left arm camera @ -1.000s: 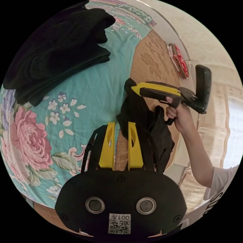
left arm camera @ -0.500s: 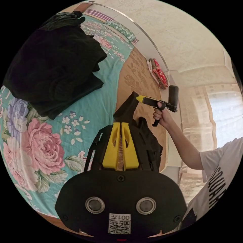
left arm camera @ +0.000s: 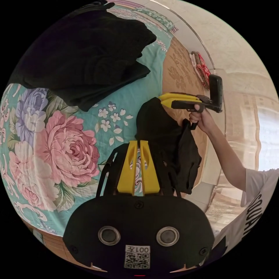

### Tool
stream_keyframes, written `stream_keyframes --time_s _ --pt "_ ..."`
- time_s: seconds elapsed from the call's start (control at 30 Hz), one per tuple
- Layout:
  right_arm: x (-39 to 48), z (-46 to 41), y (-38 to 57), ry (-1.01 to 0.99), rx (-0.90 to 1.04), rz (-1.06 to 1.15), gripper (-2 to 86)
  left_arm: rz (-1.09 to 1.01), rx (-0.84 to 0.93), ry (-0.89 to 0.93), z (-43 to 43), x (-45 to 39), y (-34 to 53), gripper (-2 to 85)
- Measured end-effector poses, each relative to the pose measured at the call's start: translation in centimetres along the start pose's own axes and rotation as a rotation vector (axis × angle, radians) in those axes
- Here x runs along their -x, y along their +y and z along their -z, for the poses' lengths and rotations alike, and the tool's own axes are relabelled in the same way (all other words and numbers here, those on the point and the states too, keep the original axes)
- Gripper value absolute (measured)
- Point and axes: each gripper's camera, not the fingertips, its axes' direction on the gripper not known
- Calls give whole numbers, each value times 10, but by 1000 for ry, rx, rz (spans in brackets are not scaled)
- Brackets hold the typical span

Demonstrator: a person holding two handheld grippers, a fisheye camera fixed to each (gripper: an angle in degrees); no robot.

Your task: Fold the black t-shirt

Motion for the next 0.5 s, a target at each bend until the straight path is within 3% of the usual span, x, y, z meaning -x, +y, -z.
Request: stream_keyframes --time_s 0.23,0.5 --pt "-18 -19 -29 61 -30 -19 25 94 -28 49 13 25 5 -4" --pt "-51 18 -43 -179 -86 54 12 38 -53 31 39 20 3 -9"
